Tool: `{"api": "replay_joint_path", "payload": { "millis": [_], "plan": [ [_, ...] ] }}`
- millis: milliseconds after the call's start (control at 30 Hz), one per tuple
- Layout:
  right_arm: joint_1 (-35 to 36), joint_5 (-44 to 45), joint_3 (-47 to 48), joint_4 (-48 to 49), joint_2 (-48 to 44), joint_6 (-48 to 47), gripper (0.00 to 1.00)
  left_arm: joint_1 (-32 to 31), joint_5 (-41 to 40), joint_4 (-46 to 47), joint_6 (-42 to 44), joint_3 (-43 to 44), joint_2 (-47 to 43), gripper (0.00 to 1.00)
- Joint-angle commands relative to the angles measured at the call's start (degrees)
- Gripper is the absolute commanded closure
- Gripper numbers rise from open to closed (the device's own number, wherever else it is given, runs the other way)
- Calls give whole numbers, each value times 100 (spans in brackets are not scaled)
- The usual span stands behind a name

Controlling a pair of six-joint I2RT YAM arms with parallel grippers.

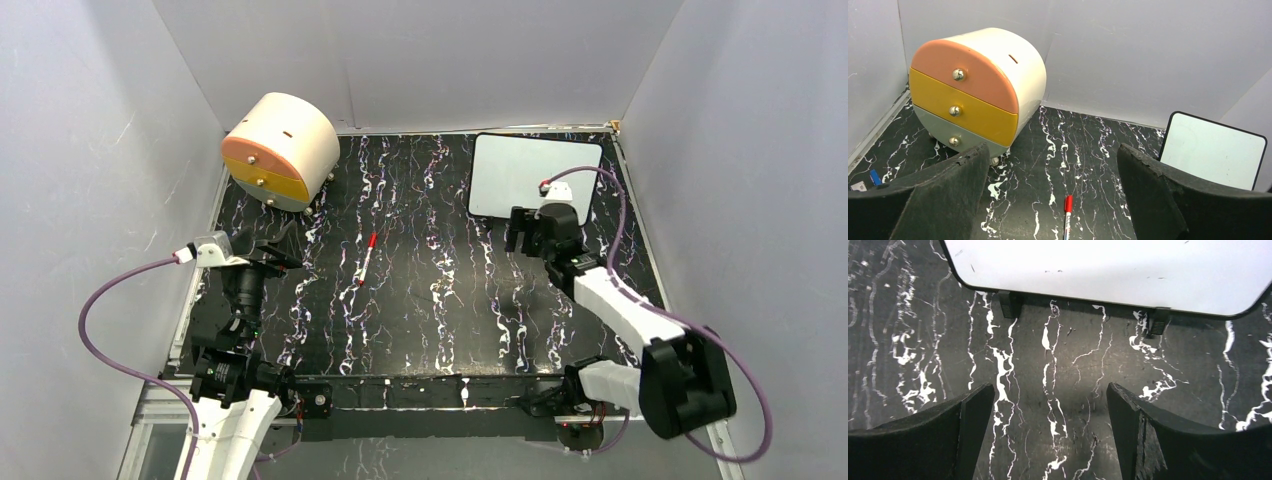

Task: Write a sentence on the whiteboard
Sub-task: Move the whiteboard to the center of the board.

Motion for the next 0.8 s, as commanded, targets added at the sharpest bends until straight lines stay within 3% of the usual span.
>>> {"api": "replay_joint_path", "payload": {
  "millis": [0, 600, 767],
  "plan": [
    [283, 696, 429, 850, 736, 169, 11, -48, 3, 127, 83, -23, 66, 5],
    [983, 1493, 1590, 1556, 3074, 610, 47, -128, 0, 162, 144, -41, 145, 5],
    [1062, 1774, 1842, 1475, 3454, 707, 51, -147, -2, 171, 169, -57, 162, 5]
  ]
}}
